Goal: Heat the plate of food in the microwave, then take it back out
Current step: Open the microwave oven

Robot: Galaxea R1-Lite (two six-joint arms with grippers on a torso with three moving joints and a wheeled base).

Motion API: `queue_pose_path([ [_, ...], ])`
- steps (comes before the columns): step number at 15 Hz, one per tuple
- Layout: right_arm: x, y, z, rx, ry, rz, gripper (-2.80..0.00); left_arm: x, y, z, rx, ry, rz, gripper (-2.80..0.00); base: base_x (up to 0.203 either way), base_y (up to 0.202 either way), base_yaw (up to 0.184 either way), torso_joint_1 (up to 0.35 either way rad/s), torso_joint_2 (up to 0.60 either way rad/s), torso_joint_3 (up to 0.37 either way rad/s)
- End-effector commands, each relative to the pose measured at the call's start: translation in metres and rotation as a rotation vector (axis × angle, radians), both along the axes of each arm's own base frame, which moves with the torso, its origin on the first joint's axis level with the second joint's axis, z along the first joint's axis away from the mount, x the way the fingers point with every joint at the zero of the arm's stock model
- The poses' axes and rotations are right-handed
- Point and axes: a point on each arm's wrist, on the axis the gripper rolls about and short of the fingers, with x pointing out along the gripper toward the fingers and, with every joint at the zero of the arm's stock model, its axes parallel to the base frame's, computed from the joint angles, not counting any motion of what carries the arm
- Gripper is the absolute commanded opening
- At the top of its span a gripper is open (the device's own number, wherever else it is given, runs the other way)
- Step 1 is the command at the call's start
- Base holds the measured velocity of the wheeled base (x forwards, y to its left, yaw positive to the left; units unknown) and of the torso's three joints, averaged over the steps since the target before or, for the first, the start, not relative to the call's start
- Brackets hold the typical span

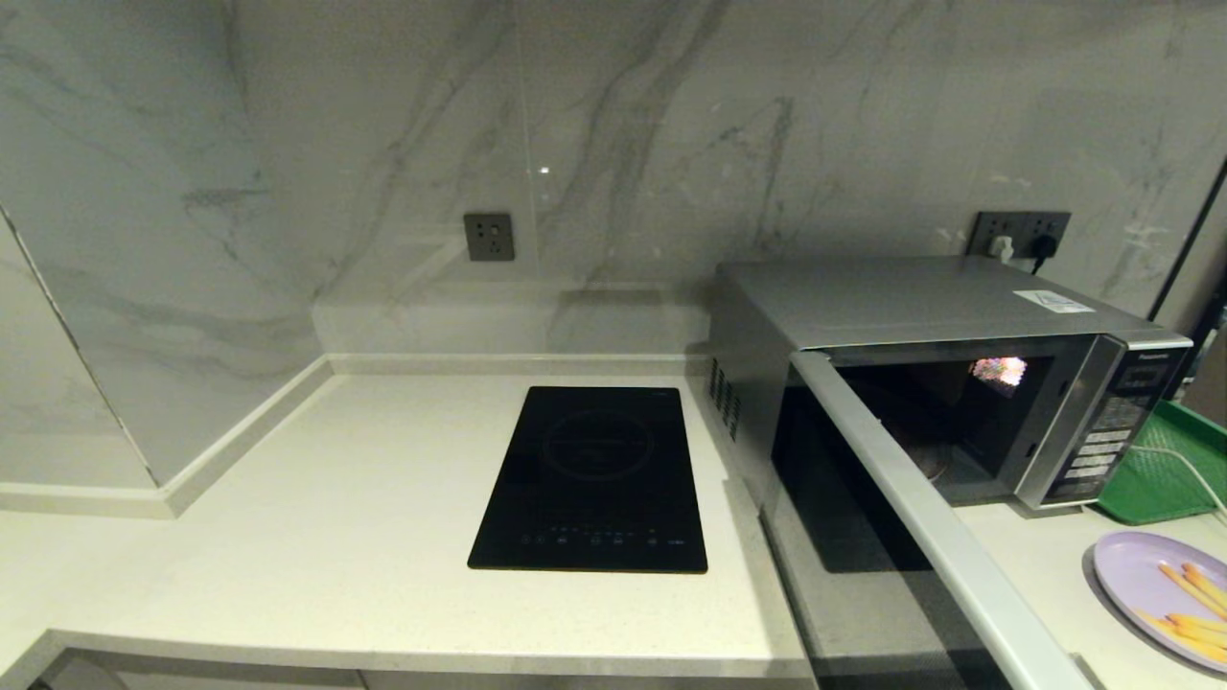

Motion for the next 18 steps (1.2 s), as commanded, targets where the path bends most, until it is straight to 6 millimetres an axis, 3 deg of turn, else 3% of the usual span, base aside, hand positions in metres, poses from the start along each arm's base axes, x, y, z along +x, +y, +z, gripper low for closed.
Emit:
queue_pose_path([
  [1, 0.058, -0.001, -0.011, 0.048, 0.004, -0.006, -2.80, 0.000, 0.000, 0.000, -0.001, 0.000, 0.001, -2.80, 0.000, 0.000, 0.000, 0.000, 0.00, 0.000],
  [5, 0.146, 0.019, -0.040, 0.000, -0.071, -0.059, -2.80, 0.000, 0.000, 0.000, 0.000, 0.000, 0.000, -2.80, 0.000, 0.000, 0.000, 0.000, 0.00, 0.000],
  [9, 0.197, 0.062, -0.060, -0.061, -0.171, 0.000, -2.80, 0.000, 0.000, 0.000, 0.000, 0.000, 0.000, -2.80, 0.000, 0.000, 0.000, 0.000, 0.00, 0.000],
  [12, 0.229, 0.096, -0.071, -0.103, -0.254, 0.038, -2.80, 0.000, 0.000, 0.000, -0.001, 0.000, 0.001, -2.80, 0.000, 0.000, 0.000, 0.000, 0.00, 0.000],
  [14, 0.239, 0.116, -0.078, -0.102, -0.297, 0.076, -2.80, 0.000, 0.000, 0.000, 0.000, 0.000, 0.000, -2.80, 0.000, 0.000, 0.000, 0.000, 0.00, 0.000],
  [18, 0.253, 0.133, -0.084, -0.108, -0.304, 0.098, -2.80, 0.000, 0.000, 0.000, 0.000, 0.000, 0.000, -2.80, 0.000, 0.000, 0.000, 0.000, 0.00, 0.000],
])
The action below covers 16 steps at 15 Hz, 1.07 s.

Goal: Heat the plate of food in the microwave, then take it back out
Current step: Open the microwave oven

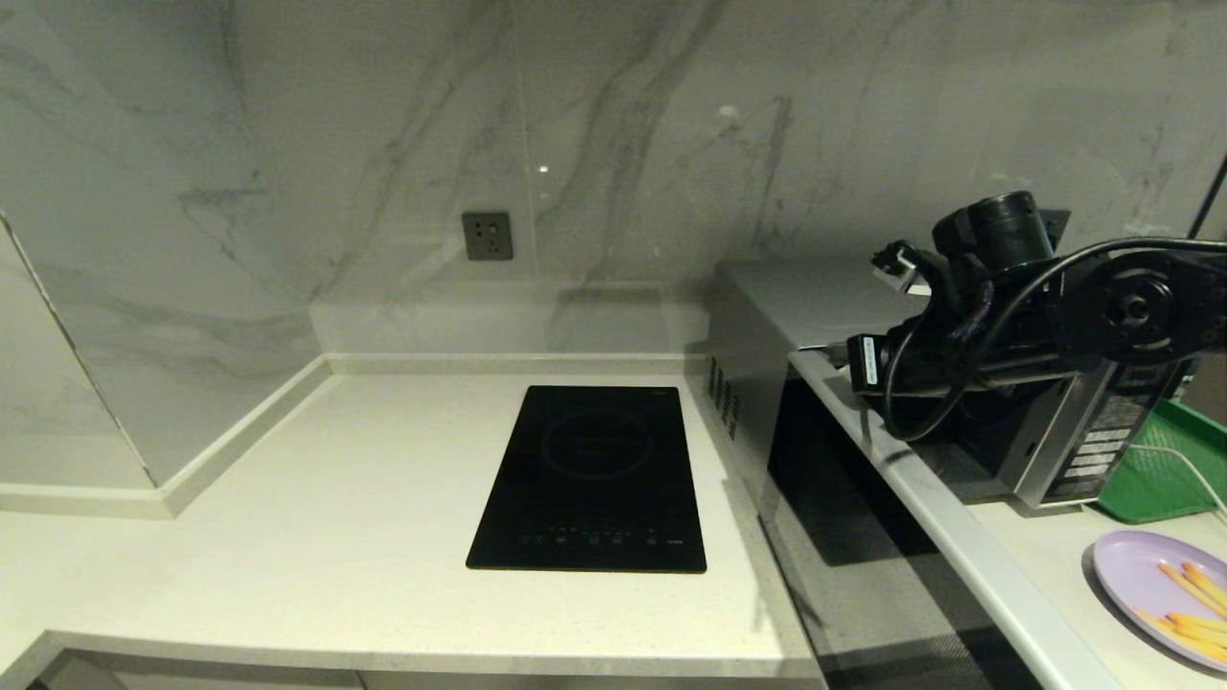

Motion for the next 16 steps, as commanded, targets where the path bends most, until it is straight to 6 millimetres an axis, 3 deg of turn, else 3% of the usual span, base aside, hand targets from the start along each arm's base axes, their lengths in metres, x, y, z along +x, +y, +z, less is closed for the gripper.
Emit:
queue_pose_path([
  [1, 0.009, 0.014, -0.012, -0.003, 0.024, 0.031, -2.80, 0.000, 0.000, 0.000, 0.000, 0.000, 0.000, -2.80, 0.000, 0.000, 0.000, 0.000, 0.00, 0.000],
  [13, 0.037, 0.027, -0.003, 0.010, -0.074, 0.014, -2.80, 0.000, 0.000, 0.000, 0.000, 0.000, 0.000, -2.80, 0.000, 0.000, 0.000, 0.000, 0.00, 0.000],
  [16, 0.046, 0.029, -0.010, 0.005, -0.070, 0.008, -2.80, 0.000, 0.000, 0.000, -0.001, 0.000, 0.000, -2.80, 0.000, 0.000, 0.000, 0.000, 0.00, 0.000],
])
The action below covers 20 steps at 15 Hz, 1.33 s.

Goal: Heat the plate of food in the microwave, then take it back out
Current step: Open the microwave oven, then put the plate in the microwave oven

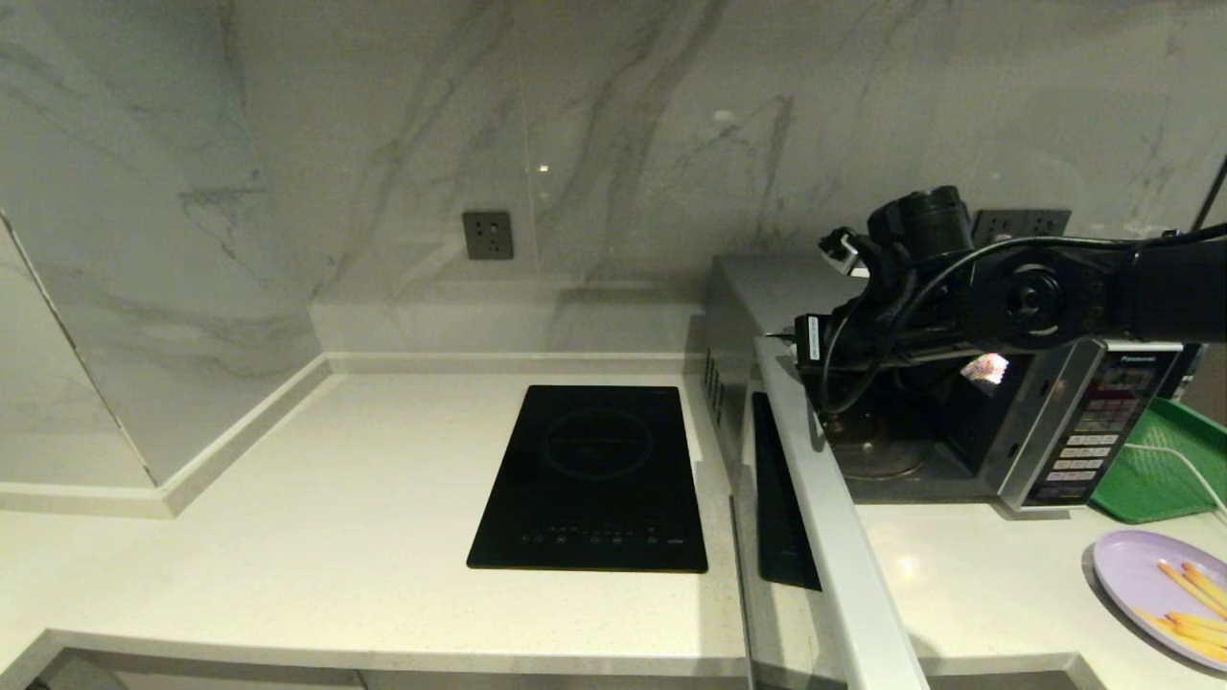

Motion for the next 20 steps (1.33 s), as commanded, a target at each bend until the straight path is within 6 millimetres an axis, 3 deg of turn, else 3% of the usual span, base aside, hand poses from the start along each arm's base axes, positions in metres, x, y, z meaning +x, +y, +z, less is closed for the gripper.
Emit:
queue_pose_path([
  [1, 0.008, 0.003, -0.011, -0.006, 0.022, 0.000, -2.80, 0.000, 0.000, 0.000, 0.000, 0.000, 0.000, -2.80, 0.000, 0.000, 0.000, 0.000, 0.00, 0.000],
  [6, 0.014, 0.004, -0.013, 0.006, 0.022, -0.012, -2.80, 0.000, 0.000, 0.000, 0.000, 0.000, 0.000, -2.80, 0.000, 0.000, 0.000, 0.000, 0.00, 0.000],
  [11, 0.001, 0.000, 0.008, 0.024, -0.016, -0.015, -2.80, 0.000, 0.000, 0.000, 0.000, 0.001, 0.000, -2.80, 0.000, 0.000, 0.000, 0.000, 0.00, 0.000],
  [16, -0.037, -0.028, 0.013, -0.029, 0.014, -0.108, -2.80, 0.000, 0.000, 0.000, 0.000, 0.000, 0.000, -2.80, 0.000, 0.000, 0.000, 0.000, 0.00, 0.000],
  [20, -0.079, -0.058, 0.036, -0.024, -0.024, -0.168, -2.80, 0.000, 0.000, 0.000, 0.000, 0.000, 0.000, -2.80, 0.000, 0.000, 0.000, 0.000, 0.00, 0.000],
])
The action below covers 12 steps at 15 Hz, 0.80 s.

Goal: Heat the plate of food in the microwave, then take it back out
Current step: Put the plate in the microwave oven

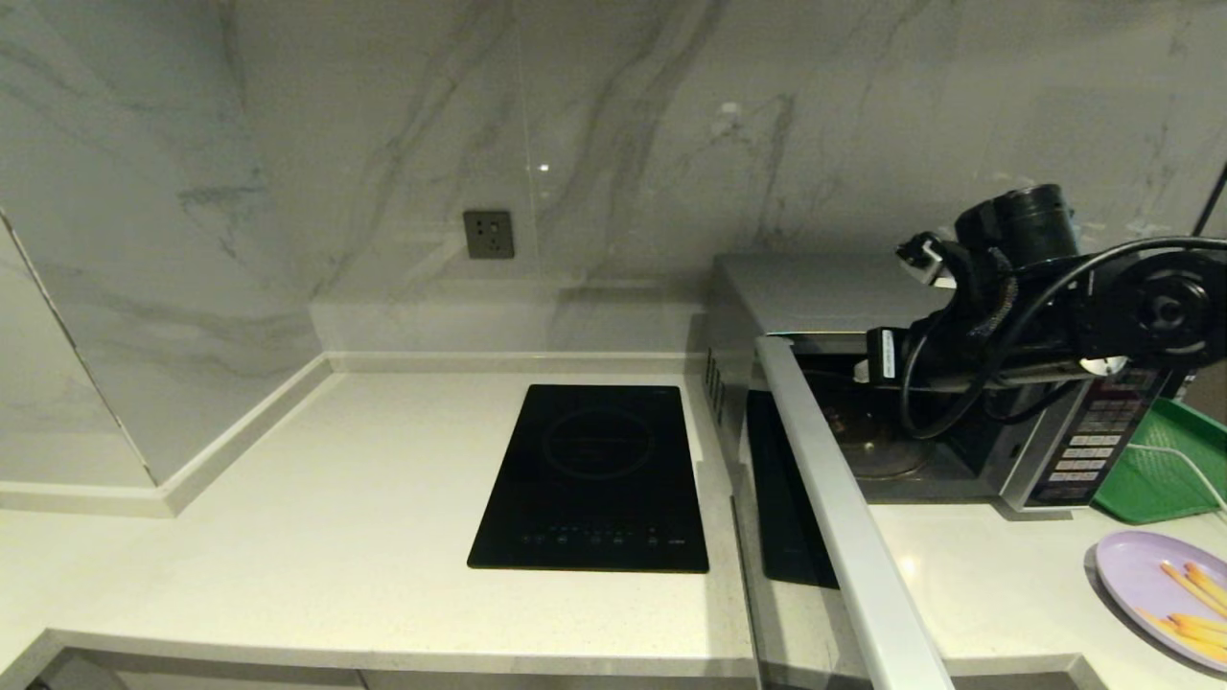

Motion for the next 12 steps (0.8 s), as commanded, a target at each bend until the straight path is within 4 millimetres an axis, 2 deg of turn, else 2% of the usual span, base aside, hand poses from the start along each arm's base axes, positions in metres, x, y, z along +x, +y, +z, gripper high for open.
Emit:
queue_pose_path([
  [1, -0.038, -0.019, 0.029, 0.012, -0.074, -0.033, -2.80, 0.000, 0.000, 0.000, -0.001, 0.000, 0.001, -2.80, 0.000, 0.000, 0.000, 0.000, 0.00, 0.000],
  [4, -0.073, -0.051, 0.045, 0.005, -0.123, -0.136, -2.80, 0.000, 0.000, 0.000, 0.001, 0.000, 0.000, -2.80, 0.000, 0.000, 0.000, 0.000, 0.00, 0.000],
  [6, -0.101, -0.076, 0.048, -0.004, -0.121, -0.234, -2.80, 0.000, 0.000, 0.000, -0.001, 0.000, 0.001, -2.80, 0.000, 0.000, 0.000, 0.000, 0.00, 0.000],
  [9, -0.156, -0.111, 0.050, -0.018, -0.116, -0.416, -2.80, 0.000, 0.000, 0.000, 0.001, 0.000, 0.000, -2.80, 0.000, 0.000, 0.000, 0.000, 0.00, 0.000],
  [12, -0.208, -0.125, 0.045, -0.021, -0.079, -0.573, -2.80, 0.000, 0.000, 0.000, -0.001, 0.000, 0.000, -2.80, 0.000, 0.000, 0.000, 0.000, 0.00, 0.000],
])
